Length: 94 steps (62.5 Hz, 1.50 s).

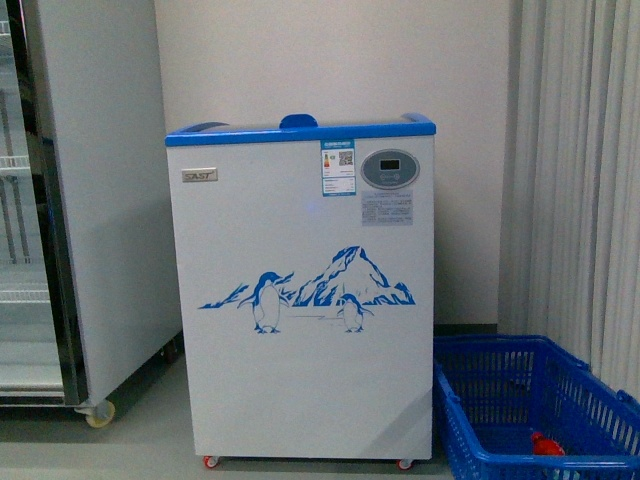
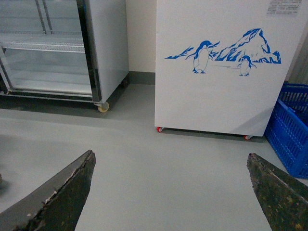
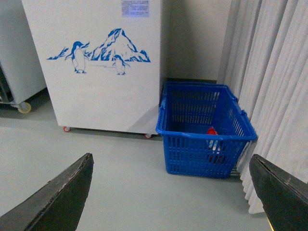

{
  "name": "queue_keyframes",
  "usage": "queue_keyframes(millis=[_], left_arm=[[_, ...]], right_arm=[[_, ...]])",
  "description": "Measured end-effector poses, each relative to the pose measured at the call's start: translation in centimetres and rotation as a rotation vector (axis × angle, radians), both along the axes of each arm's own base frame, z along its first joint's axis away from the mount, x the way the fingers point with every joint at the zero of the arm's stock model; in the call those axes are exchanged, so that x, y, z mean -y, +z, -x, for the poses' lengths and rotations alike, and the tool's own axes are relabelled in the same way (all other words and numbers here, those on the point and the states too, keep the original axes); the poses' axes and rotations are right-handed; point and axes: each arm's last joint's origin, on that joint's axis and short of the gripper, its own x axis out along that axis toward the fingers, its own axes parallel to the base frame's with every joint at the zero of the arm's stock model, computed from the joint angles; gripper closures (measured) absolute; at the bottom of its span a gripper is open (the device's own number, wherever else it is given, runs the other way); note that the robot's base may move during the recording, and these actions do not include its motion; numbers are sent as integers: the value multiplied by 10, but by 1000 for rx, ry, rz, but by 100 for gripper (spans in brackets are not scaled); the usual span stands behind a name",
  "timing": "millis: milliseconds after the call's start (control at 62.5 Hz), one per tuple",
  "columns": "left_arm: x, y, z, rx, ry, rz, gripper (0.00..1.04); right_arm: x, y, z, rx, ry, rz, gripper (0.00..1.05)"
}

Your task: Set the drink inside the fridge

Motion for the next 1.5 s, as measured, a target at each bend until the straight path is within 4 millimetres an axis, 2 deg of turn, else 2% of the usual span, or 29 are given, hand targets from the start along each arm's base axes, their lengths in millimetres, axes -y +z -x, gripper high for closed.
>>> queue_keyframes(millis=[1504], left_arm=[[0, 0, 0, 0, 0, 0, 8]], right_arm=[[0, 0, 0, 0, 0, 0, 8]])
